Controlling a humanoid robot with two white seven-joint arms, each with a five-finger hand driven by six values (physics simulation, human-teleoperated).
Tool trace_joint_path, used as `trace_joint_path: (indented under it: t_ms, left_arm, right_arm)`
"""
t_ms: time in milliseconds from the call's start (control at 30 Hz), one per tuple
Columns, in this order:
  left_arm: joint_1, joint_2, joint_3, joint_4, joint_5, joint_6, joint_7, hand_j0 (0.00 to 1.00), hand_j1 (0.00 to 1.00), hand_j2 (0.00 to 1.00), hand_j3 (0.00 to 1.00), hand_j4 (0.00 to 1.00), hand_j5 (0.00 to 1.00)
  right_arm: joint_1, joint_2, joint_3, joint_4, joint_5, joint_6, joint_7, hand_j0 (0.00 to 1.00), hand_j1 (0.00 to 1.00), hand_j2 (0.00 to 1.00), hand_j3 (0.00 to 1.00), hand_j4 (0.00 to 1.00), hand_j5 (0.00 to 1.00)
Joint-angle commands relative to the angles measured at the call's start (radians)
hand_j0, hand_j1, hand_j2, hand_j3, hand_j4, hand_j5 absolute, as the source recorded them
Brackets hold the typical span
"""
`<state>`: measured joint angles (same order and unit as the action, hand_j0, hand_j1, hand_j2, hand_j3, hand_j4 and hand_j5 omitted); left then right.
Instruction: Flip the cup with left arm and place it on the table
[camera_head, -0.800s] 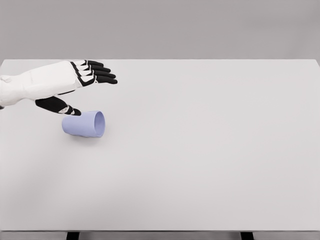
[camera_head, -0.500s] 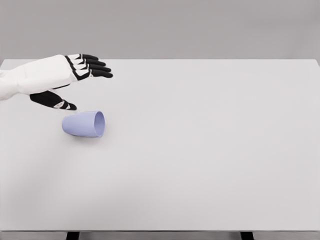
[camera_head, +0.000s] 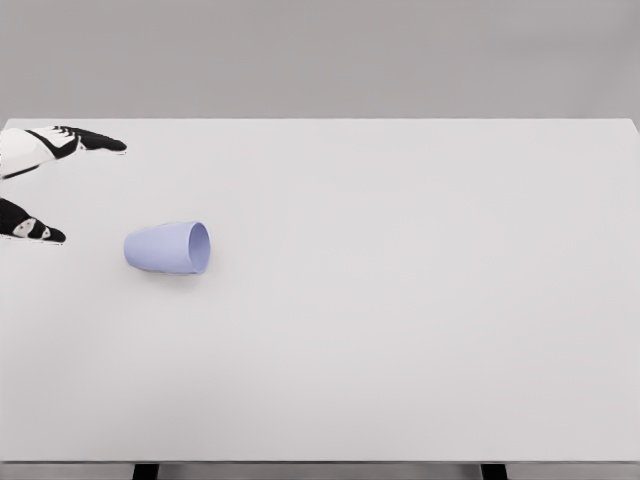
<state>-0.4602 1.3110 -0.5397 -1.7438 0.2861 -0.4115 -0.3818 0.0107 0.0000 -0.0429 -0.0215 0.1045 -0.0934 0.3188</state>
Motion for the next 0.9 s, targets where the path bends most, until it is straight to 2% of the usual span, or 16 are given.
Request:
trace_joint_path:
  t_ms: [0,67,167,267,300,567,867]
  left_arm:
    - [0.0,-0.05,-0.009,-0.02,0.192,0.192,-0.029,1.0,1.0,1.0,1.0,1.0,1.0]
    - [-0.002,-0.17,-0.009,-0.019,0.186,0.322,0.001,1.0,1.0,1.0,1.0,1.0,1.0]
    - [0.012,-0.295,-0.028,-0.016,-0.063,0.439,0.001,1.0,1.0,1.0,1.0,1.0,1.0]
    - [0.035,-0.378,-0.043,-0.017,-0.223,0.482,0.0,1.0,1.0,1.0,1.0,1.0,1.0]
    - [0.052,-0.391,-0.043,-0.017,-0.248,0.482,-0.005,1.0,1.0,1.0,1.0,1.0,1.0]
    - [0.051,-0.378,-0.036,-0.019,-0.255,0.461,-0.052,1.0,1.0,1.0,1.0,1.0,1.0]
    - [0.067,-0.377,-0.036,-0.019,-0.254,0.448,-0.049,1.0,1.0,1.0,1.0,1.0,1.0]
  right_arm:
    - [0.0,0.0,0.0,0.0,0.0,0.0,0.0,1.0,1.0,1.0,1.0,1.0,1.0]
    - [0.0,0.0,0.0,0.0,0.0,0.0,0.0,1.0,1.0,1.0,1.0,1.0,1.0]
    - [0.0,0.0,0.0,0.0,0.0,0.0,0.0,1.0,1.0,1.0,1.0,1.0,1.0]
    - [0.0,0.0,0.0,0.0,0.0,0.0,0.0,1.0,1.0,1.0,1.0,1.0,1.0]
    - [0.0,0.0,0.0,0.0,0.0,0.0,0.0,1.0,1.0,1.0,1.0,1.0,1.0]
    - [0.0,0.0,0.0,0.0,0.0,0.0,0.0,1.0,1.0,1.0,1.0,1.0,1.0]
    - [0.0,0.0,0.0,0.0,0.0,0.0,0.0,1.0,1.0,1.0,1.0,1.0,1.0]
